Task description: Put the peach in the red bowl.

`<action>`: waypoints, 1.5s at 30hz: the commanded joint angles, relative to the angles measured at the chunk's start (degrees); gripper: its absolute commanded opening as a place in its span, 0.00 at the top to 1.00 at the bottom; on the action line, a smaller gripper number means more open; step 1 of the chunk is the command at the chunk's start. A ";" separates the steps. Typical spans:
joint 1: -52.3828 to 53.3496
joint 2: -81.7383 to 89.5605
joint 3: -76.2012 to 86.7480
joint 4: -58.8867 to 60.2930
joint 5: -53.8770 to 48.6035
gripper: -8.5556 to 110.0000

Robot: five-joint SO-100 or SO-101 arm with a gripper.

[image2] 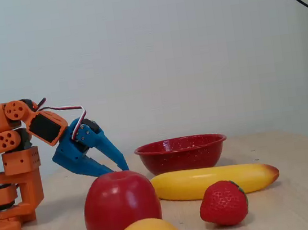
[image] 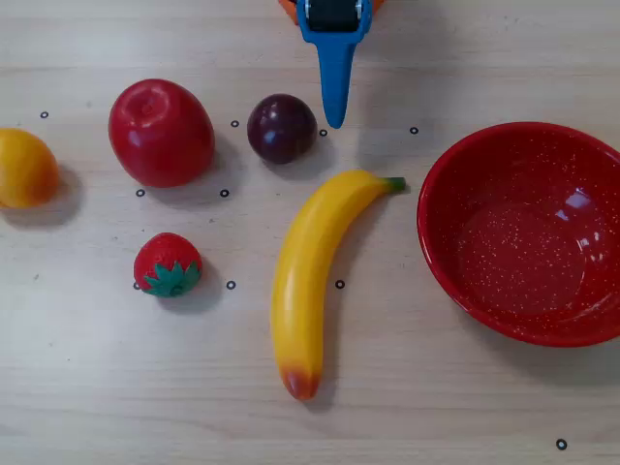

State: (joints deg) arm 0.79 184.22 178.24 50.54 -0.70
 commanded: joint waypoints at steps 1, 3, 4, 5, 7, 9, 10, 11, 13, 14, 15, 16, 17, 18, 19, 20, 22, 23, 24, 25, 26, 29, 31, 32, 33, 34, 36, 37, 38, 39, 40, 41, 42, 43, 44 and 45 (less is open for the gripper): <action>-1.85 0.88 0.53 -0.26 -1.67 0.93; -1.85 0.88 0.53 -0.26 -1.67 0.93; -1.85 0.88 0.53 -0.26 -1.76 0.93; -1.85 0.88 0.53 -0.26 -1.76 0.93; -1.85 0.88 0.53 -0.26 -1.67 0.93; -1.85 0.88 0.53 -0.26 -1.67 0.93; -1.85 0.88 0.53 -0.26 -1.67 0.93; -1.85 0.88 0.53 -0.26 -1.67 0.93; -1.85 0.88 0.53 -0.26 -1.67 0.93; -1.85 0.88 0.53 -0.26 -1.67 0.93; -1.93 0.88 0.53 -0.26 -1.67 0.93; -2.11 0.88 0.53 -0.26 -1.67 0.93; -2.29 0.62 0.44 -0.35 -1.49 0.93; -2.72 0.09 0.44 -0.97 -1.05 0.93; -3.25 -0.79 0.35 -1.93 -0.70 0.93; -3.87 -2.20 -0.18 -2.81 -0.18 0.93; -4.75 -5.27 -1.93 -3.87 0.44 0.93; -5.10 -7.03 -3.34 -3.96 1.05 0.93; -5.27 -8.88 -4.92 -3.96 1.85 0.93; -5.45 -10.81 -6.94 -3.87 2.37 0.93; -5.71 -12.66 -9.05 -3.43 2.72 0.93; -6.68 -18.63 -16.08 -1.41 4.39 0.93; -7.82 -22.32 -20.83 -0.09 5.45 0.93; -8.44 -24.17 -23.55 0.88 5.62 0.93; -9.05 -25.93 -26.28 1.85 5.98 0.93; -9.58 -27.60 -29.09 2.90 6.24 0.93; -10.28 -30.76 -35.24 6.50 7.03 0.93; -10.72 -32.43 -38.67 8.88 7.65 0.93; -11.07 -34.01 -42.01 11.16 8.09 0.93; -11.60 -35.77 -45.53 13.54 8.53 0.93; -12.22 -37.53 -48.87 16.08 9.40 0.93; -13.01 -39.29 -52.12 18.63 10.20 0.93; -13.80 -41.04 -55.02 20.65 11.16 0.93; -14.77 -42.80 -57.74 22.50 12.30 0.93; -15.73 -44.56 -60.29 24.17 13.62 0.93; -16.88 -46.23 -62.75 25.31 14.77 0.93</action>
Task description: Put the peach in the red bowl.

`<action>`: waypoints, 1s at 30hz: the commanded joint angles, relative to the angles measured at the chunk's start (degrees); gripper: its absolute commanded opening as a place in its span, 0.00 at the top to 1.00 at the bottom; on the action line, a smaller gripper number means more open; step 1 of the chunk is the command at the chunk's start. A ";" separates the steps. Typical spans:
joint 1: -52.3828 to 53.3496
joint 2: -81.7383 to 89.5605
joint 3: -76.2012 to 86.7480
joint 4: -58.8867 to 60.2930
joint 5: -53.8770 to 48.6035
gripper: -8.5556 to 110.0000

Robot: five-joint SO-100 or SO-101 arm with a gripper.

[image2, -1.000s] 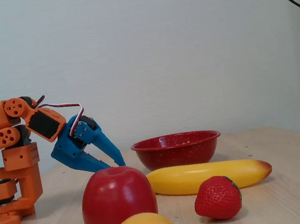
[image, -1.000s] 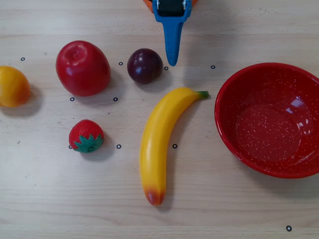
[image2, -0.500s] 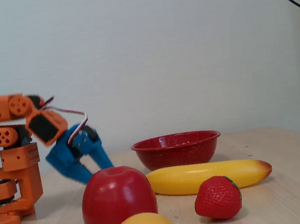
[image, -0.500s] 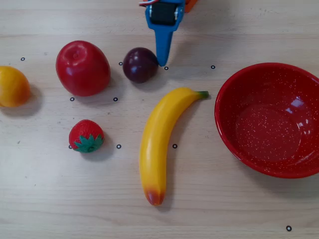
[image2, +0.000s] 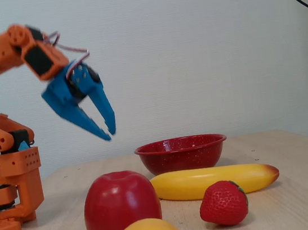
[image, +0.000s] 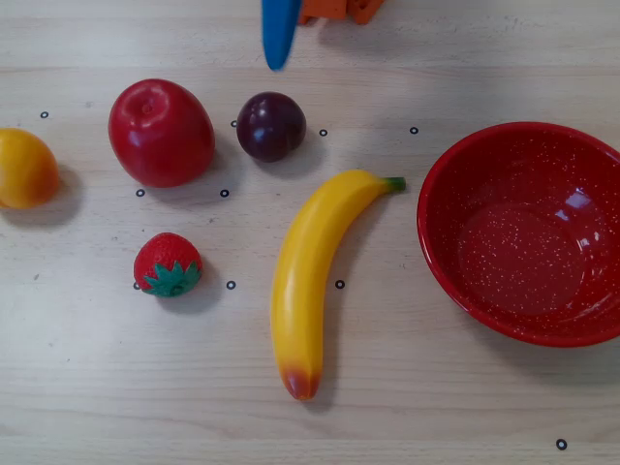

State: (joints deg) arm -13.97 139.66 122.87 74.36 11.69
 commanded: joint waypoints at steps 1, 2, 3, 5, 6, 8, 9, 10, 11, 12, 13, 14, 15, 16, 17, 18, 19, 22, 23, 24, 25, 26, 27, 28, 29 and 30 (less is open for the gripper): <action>-3.34 -3.60 -9.93 2.11 3.52 0.93; -4.39 -5.63 -12.66 2.99 4.48 0.93; -5.54 -8.00 -15.64 3.69 5.36 0.93; -8.00 -13.62 -22.32 6.15 6.33 0.93; -9.23 -17.05 -26.54 8.44 6.33 0.93; -11.60 -23.55 -35.33 13.01 7.03 0.93; -12.83 -26.89 -40.08 16.00 8.09 0.93; -14.24 -30.32 -45.00 18.72 8.44 0.93; -15.56 -33.93 -50.27 21.45 8.53 0.93; -16.96 -37.79 -55.81 24.35 9.23 0.93; -18.46 -41.75 -61.35 26.81 9.93 0.93; -19.86 -44.74 -65.21 27.77 10.46 0.93; -21.18 -47.37 -68.20 28.13 10.99 0.93; -22.59 -49.57 -70.31 28.04 12.22 0.93; -23.91 -51.59 -71.89 27.60 13.18 0.93; -25.22 -53.61 -73.39 27.25 14.33 0.93; -26.37 -55.63 -75.15 26.89 15.21 0.93; -29.36 -60.73 -79.80 25.49 17.67 0.93; -30.15 -62.14 -80.86 24.96 18.63 0.93; -30.85 -63.54 -81.91 24.61 19.51 0.93; -31.55 -65.13 -83.06 24.52 20.57 0.93; -32.34 -66.80 -84.46 24.70 21.45 0.93; -33.05 -68.73 -86.31 25.22 22.32 0.93; -33.75 -70.49 -88.07 25.49 23.03 0.93; -34.37 -72.07 -89.47 25.66 23.91 0.93; -34.89 -73.39 -90.53 25.75 25.14 0.93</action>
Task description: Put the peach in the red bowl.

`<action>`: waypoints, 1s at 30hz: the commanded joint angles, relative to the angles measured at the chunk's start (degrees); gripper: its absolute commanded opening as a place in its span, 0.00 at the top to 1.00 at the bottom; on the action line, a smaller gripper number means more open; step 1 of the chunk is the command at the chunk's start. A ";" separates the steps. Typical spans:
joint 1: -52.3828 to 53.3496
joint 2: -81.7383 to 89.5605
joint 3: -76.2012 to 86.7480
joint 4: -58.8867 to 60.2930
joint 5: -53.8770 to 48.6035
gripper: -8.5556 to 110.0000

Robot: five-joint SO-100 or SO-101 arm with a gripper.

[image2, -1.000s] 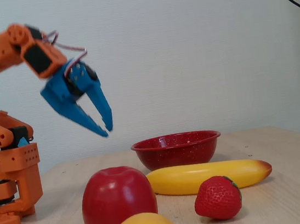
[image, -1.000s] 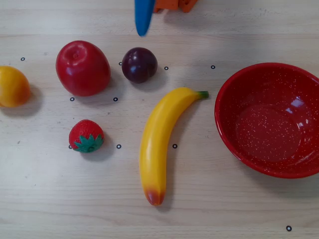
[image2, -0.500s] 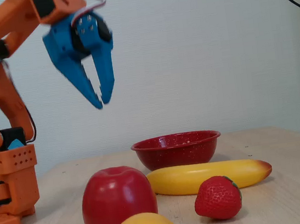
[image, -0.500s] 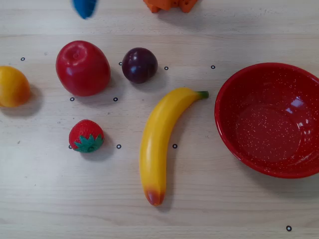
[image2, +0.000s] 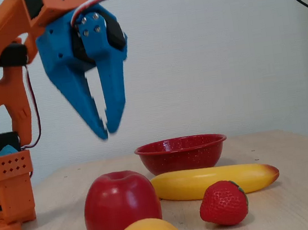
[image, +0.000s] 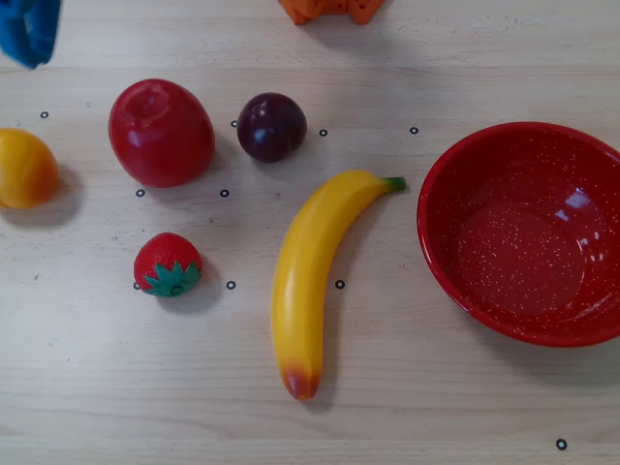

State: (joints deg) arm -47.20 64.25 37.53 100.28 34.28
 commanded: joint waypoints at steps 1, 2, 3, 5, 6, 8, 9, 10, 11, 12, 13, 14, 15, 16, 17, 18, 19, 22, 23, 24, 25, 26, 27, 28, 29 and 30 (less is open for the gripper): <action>-2.20 0.70 -6.33 0.09 4.13 0.93; -2.64 -0.35 -7.12 0.09 5.27 0.93; -3.08 -1.41 -7.73 0.26 6.42 0.93; -3.87 -2.90 -8.44 0.53 8.53 0.91; -4.39 -3.34 -8.44 0.79 9.67 0.88; -5.19 -4.13 -8.53 1.32 11.25 0.81; -5.63 -4.57 -8.53 1.67 12.22 0.78; -6.06 -4.92 -8.79 2.11 13.62 0.76; -6.59 -5.36 -9.14 2.55 15.38 0.73; -7.21 -5.80 -9.49 2.81 16.79 0.70; -7.73 -6.50 -10.02 3.25 17.93 0.67; -8.26 -7.29 -10.72 3.43 19.07 0.65; -8.88 -8.26 -11.43 3.43 19.95 0.63; -9.40 -9.49 -12.66 3.60 20.83 0.62; -9.84 -10.90 -13.89 3.60 21.36 0.61; -10.20 -12.39 -15.47 3.60 21.62 0.59; -10.46 -13.97 -17.23 3.60 21.97 0.58; -10.99 -18.02 -21.18 3.52 23.12 0.56; -11.16 -18.72 -21.36 3.34 23.73 0.55; -11.34 -19.34 -21.36 3.25 24.17 0.54; -11.43 -19.95 -21.45 3.25 24.79 0.53; -11.51 -20.57 -21.45 3.25 25.40 0.52; -11.60 -21.36 -21.45 3.25 26.02 0.51; -11.60 -22.15 -21.53 3.16 26.72 0.49; -11.69 -22.94 -21.62 2.99 27.33 0.48; -11.69 -23.64 -21.71 2.55 27.60 0.47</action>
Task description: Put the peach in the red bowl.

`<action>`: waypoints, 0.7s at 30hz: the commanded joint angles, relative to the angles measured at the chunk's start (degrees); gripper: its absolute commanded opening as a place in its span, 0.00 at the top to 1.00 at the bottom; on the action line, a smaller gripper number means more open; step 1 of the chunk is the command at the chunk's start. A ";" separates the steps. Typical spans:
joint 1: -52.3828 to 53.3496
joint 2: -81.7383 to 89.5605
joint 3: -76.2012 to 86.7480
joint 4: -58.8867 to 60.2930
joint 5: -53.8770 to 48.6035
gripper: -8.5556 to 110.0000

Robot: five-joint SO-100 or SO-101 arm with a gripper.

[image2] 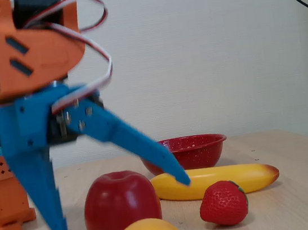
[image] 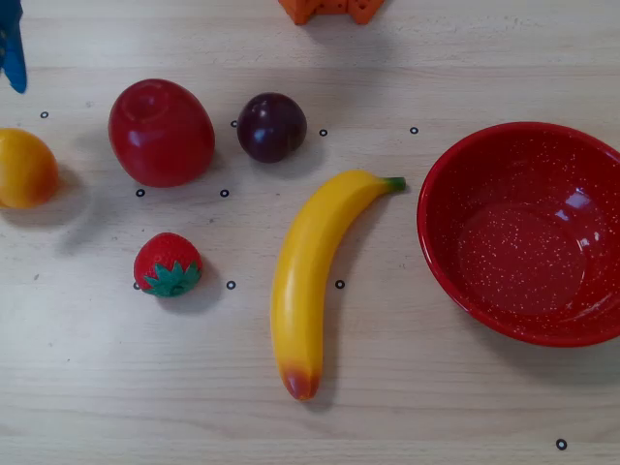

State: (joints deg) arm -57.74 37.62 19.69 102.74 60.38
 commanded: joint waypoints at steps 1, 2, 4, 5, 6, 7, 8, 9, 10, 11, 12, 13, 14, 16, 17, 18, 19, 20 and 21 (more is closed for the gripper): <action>-1.05 2.29 -3.96 -0.62 1.67 0.46; -0.97 1.76 -3.96 -1.41 2.02 0.46; -0.62 0.53 -3.78 -3.16 2.29 0.46; -0.44 0.00 -3.60 -4.13 2.37 0.46; -0.26 -0.70 -3.60 -5.10 2.37 0.46; -0.09 -1.76 -4.31 -5.62 2.37 0.46; 0.18 -2.72 -4.92 -6.24 2.46 0.46; 0.44 -3.34 -4.92 -7.21 2.29 0.46; 0.70 -3.96 -4.92 -8.17 2.20 0.46; 0.97 -4.57 -5.01 -9.05 2.20 0.46; 1.23 -5.10 -5.19 -9.76 2.11 0.46; 1.49 -5.45 -5.19 -10.46 1.93 0.46; 1.76 -5.80 -5.19 -10.99 1.85 0.46; 2.11 -6.50 -5.19 -11.60 1.93 0.46; 2.29 -6.86 -5.19 -11.95 1.93 0.46; 2.46 -7.21 -5.36 -12.22 1.76 0.46; 2.64 -7.56 -5.45 -12.57 1.58 0.46; 2.90 -7.91 -5.45 -12.92 1.32 0.46; 3.16 -8.17 -5.45 -13.18 1.05 0.46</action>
State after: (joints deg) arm -56.43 26.63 18.72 90.79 61.52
